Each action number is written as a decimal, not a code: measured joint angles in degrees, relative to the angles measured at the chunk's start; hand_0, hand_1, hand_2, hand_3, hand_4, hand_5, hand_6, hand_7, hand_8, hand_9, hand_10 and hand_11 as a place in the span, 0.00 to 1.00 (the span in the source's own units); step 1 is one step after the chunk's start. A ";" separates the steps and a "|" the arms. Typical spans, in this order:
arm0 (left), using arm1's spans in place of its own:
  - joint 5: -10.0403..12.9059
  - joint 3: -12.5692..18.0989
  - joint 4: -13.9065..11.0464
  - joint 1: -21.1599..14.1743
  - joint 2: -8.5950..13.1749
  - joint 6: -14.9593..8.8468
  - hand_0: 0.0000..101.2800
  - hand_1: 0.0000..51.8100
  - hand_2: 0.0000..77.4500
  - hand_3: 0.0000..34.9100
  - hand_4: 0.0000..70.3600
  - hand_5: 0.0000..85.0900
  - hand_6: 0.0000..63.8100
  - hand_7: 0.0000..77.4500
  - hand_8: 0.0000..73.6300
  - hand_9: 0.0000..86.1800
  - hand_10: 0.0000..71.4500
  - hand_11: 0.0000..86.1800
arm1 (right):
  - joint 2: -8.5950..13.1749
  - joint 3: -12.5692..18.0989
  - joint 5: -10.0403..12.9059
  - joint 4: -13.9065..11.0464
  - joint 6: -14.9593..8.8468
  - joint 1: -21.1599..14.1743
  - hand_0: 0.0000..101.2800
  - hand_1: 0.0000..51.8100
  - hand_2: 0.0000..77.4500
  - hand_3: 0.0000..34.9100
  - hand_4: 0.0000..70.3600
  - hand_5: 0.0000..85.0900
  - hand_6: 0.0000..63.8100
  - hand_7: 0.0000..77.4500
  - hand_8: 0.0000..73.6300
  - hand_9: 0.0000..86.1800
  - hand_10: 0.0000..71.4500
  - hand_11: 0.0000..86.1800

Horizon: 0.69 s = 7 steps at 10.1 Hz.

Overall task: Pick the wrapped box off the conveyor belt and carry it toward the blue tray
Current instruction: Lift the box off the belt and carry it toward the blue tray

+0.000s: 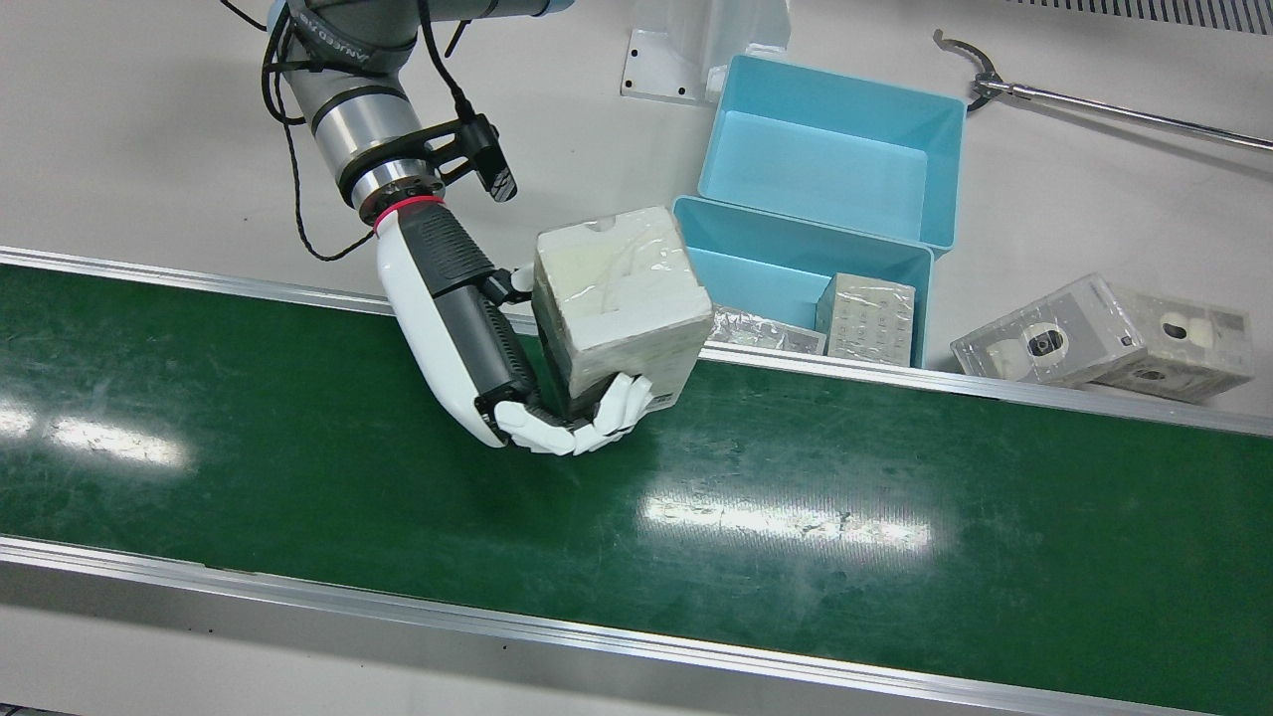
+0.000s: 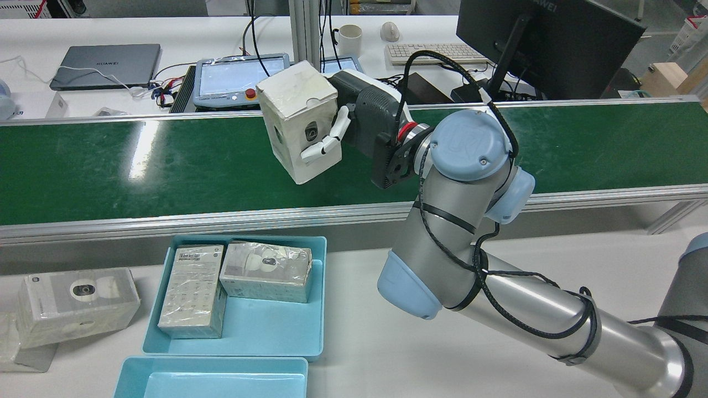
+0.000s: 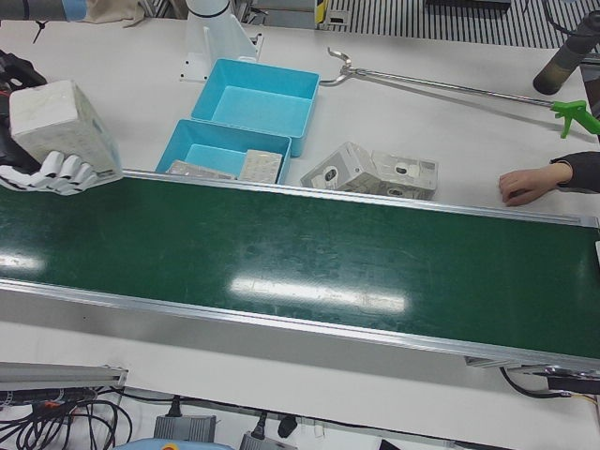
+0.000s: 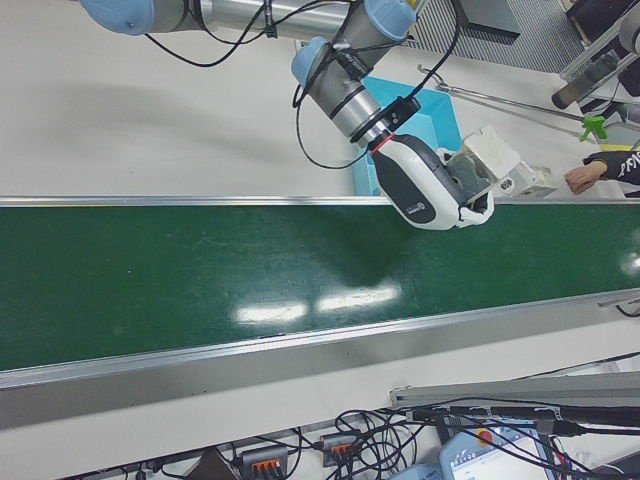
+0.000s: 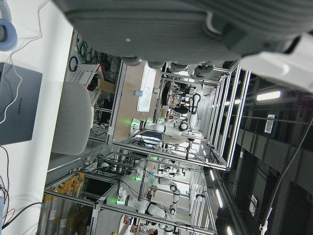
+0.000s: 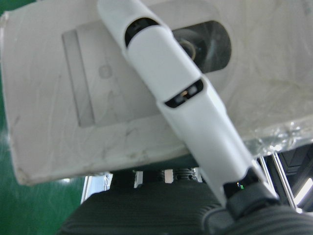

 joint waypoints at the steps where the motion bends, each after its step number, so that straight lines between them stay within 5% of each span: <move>1: 0.00 0.00 0.00 0.00 0.00 0.00 0.00 0.00 0.01 0.00 0.00 0.01 0.01 0.01 0.01 0.00 0.01 0.01 | 1.23 -0.17 -0.71 -0.51 1.33 -1.49 0.61 0.27 0.35 0.01 0.48 0.61 0.66 0.47 0.69 0.42 0.52 0.44; 4: 0.00 0.00 0.00 0.00 0.00 0.00 0.00 0.00 0.01 0.00 0.00 0.01 0.01 0.01 0.01 0.00 0.01 0.01 | 4.18 -1.47 -3.28 -1.61 4.05 -6.18 0.62 0.27 0.35 0.01 0.49 0.62 0.68 0.48 0.70 0.42 0.53 0.45; 5: 0.00 0.00 0.00 0.00 0.00 0.00 0.00 0.00 0.01 0.00 0.00 0.01 0.01 0.01 0.01 0.00 0.01 0.01 | 5.32 -2.43 -5.09 -1.95 4.91 -7.19 0.63 0.11 0.38 0.01 0.50 0.63 0.69 0.48 0.73 0.42 0.53 0.45; 7: 0.00 0.00 0.00 0.00 0.00 0.00 0.00 0.00 0.01 0.00 0.00 0.01 0.01 0.01 0.01 0.00 0.00 0.01 | 7.11 -4.16 -8.63 -2.60 6.98 -8.40 0.61 0.11 0.38 0.00 0.53 0.65 0.69 0.48 0.73 0.42 0.53 0.46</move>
